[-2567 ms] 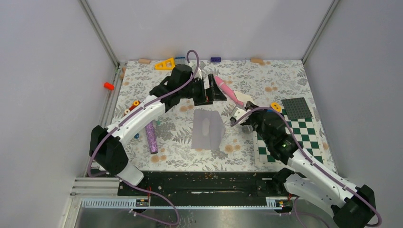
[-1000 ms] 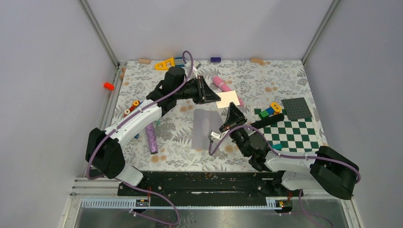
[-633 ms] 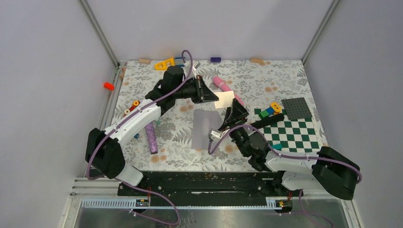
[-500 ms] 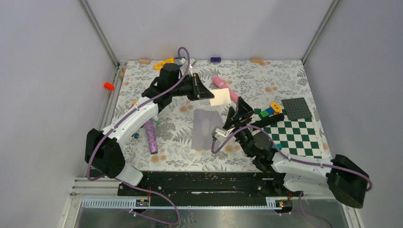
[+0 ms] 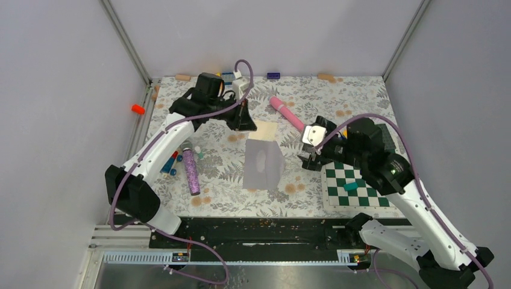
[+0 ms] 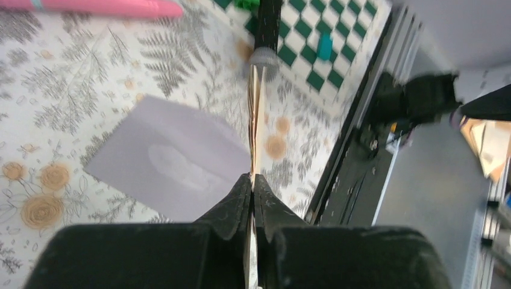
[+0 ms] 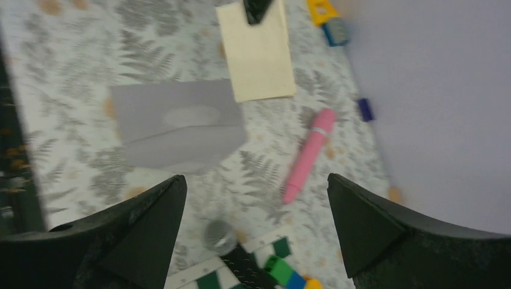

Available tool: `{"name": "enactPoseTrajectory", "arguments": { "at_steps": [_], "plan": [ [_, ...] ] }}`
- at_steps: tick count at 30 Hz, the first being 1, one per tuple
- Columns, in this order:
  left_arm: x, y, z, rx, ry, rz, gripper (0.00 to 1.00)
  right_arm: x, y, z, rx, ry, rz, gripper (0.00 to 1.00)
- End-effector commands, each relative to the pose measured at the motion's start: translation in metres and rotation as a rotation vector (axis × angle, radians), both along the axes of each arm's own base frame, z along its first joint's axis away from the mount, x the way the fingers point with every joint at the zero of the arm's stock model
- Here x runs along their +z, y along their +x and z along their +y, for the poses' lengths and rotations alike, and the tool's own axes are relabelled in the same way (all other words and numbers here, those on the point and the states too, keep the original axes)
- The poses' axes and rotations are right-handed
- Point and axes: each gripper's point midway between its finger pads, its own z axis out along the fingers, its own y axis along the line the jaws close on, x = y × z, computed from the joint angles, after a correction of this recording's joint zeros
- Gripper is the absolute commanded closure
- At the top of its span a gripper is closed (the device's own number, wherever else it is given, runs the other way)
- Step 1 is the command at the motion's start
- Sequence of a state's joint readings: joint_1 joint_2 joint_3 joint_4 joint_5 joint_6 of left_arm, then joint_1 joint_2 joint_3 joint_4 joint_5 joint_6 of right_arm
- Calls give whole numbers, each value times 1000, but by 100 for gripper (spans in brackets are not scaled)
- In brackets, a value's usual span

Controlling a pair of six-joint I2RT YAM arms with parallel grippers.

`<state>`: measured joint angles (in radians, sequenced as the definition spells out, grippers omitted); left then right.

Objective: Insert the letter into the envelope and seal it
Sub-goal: Pick up the letter from the center of the board.

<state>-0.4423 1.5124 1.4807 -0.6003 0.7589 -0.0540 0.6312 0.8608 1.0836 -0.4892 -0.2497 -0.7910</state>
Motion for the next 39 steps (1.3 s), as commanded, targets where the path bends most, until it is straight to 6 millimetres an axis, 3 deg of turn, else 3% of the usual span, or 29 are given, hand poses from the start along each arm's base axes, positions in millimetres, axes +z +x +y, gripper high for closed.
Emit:
{"name": "enactPoseTrajectory", "arguments": {
  "at_steps": [1,5,8,15,21,32,39],
  "plan": [
    [-21,-36,2,-231,118,-69,100,-29,-72,22,210,53,495,8],
    [-38,-67,0,-347,175,-90,100,-29,-85,42,302,131,688,11],
    [-37,-90,-1,-429,161,-115,100,-33,-92,57,370,174,824,14],
    [-37,-125,-3,-542,152,-163,100,-52,-77,76,368,262,971,20],
    [-29,-145,-10,-621,91,-129,100,-72,-65,90,369,375,975,29],
    [-38,-149,-15,-647,97,-78,100,-75,-68,91,403,396,953,39],
    [-41,-149,-19,-651,106,-59,100,-80,-76,92,433,383,973,51]
  ]
}}
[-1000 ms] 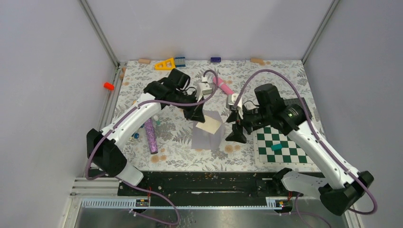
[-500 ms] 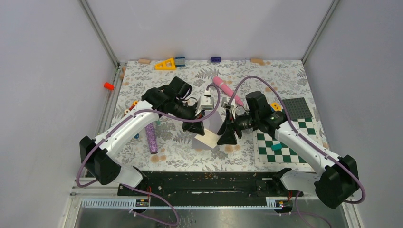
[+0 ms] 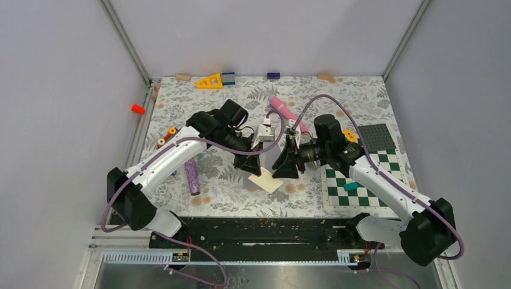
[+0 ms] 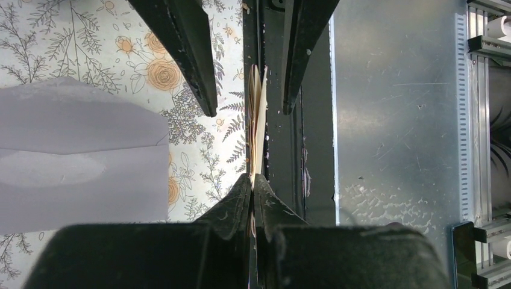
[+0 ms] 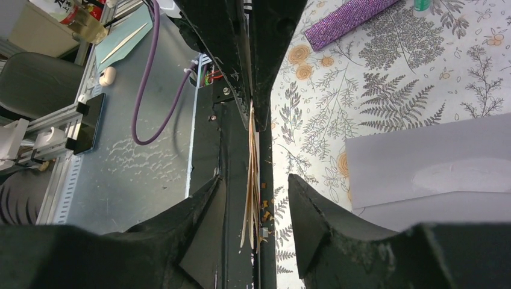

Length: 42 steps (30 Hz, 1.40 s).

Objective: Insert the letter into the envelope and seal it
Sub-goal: Pick up the letter from the center of the board.

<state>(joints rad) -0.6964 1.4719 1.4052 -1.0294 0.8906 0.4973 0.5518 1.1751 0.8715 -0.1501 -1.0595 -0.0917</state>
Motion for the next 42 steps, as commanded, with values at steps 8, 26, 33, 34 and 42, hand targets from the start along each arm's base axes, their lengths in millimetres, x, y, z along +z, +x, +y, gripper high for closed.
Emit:
{"name": "enactPoseTrajectory", "arguments": {
  "at_steps": [8,26,33,34,42],
  "plan": [
    [13,-2,-8,-37,-58,-4,100,-4,-18,2,82,0,-36,53],
    [14,-3,-9,-38,-62,1,100,-11,-21,5,102,-30,-35,86],
    [12,5,-8,-2,-50,-24,43,0,-14,5,66,-16,-30,100],
    [14,11,-7,24,-55,-36,24,3,-10,4,45,-5,-24,100],
    [37,85,28,387,-202,-48,1,2,31,-7,-173,42,47,100]
  ]
}}
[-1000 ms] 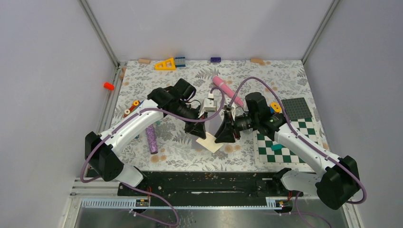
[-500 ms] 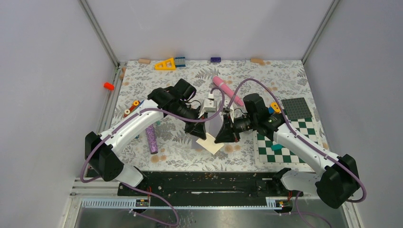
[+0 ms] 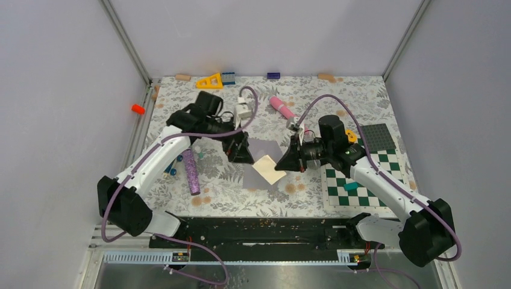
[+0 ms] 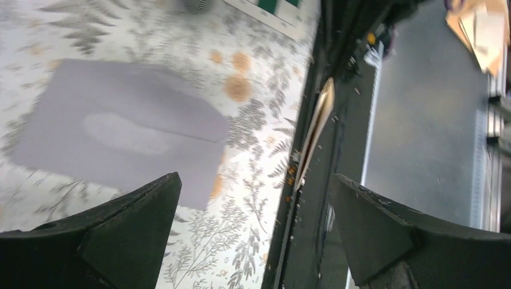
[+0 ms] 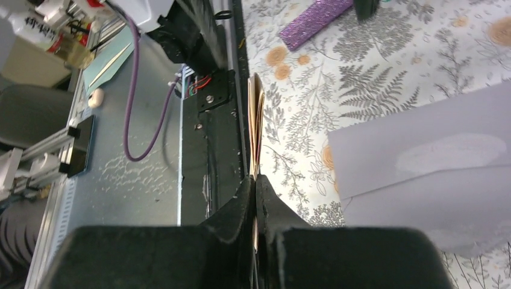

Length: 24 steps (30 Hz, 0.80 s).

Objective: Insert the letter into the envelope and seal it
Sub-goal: Pick up the letter from the center of the board, then place the letter in the envelope.

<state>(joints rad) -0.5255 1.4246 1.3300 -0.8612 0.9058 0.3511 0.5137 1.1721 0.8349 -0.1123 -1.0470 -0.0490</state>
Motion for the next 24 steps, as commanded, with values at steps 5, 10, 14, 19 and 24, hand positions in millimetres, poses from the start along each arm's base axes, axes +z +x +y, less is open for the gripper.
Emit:
{"name": "enactPoseTrajectory", "arguments": {
  "at_steps": [5,10,14,19,24],
  "plan": [
    [17,78,28,426,-169,-10,1,-7,58,-2,-335,21,104,100],
    [-48,98,35,583,-119,196,1,-43,97,-17,-612,-58,216,100],
    [-85,107,40,664,-76,289,1,-73,115,-34,-805,-118,295,100],
    [-118,109,43,731,-32,369,1,-107,126,-46,-962,-191,422,100],
    [-145,110,44,763,10,441,1,-135,133,-45,-1034,-249,551,100]
  ]
}}
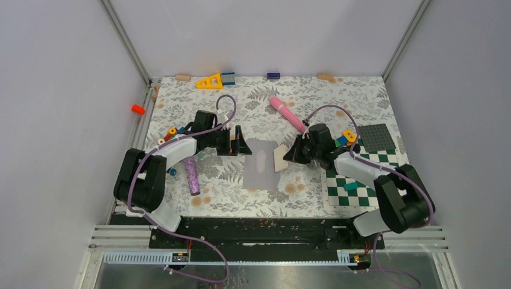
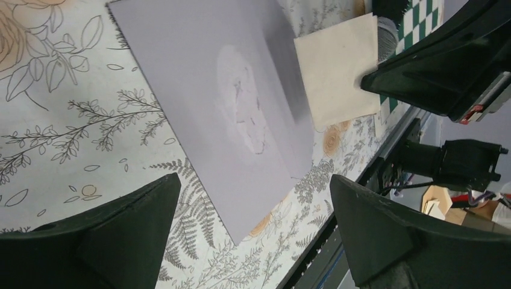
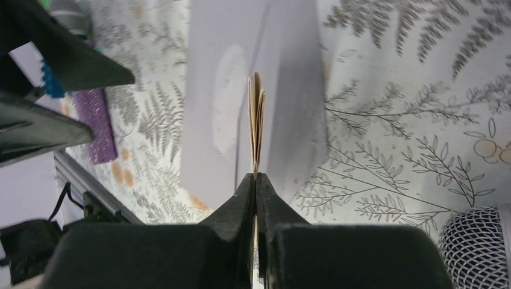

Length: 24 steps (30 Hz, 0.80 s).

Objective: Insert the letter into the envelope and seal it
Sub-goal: Place the letter in the envelope.

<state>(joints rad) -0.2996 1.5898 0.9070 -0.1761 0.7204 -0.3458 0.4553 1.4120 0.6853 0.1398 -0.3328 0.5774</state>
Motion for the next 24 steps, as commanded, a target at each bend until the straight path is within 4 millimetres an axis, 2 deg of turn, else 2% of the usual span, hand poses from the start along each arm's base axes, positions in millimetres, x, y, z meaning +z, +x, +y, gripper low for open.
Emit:
{"name": "enactPoseTrajectory", "arguments": {
  "at_steps": [1,5,11,24],
  "plan": [
    [-14,16,0,59,4,8,1,-9,20,-2,-142,5,70,100],
    [-26,15,1,64,14,44,1,-15,22,0,-171,-12,87,100],
    [-39,13,1,70,24,80,1,-19,16,18,-116,-37,92,100],
    [-47,9,1,72,15,112,1,-45,10,22,-90,-117,137,100]
  ]
}}
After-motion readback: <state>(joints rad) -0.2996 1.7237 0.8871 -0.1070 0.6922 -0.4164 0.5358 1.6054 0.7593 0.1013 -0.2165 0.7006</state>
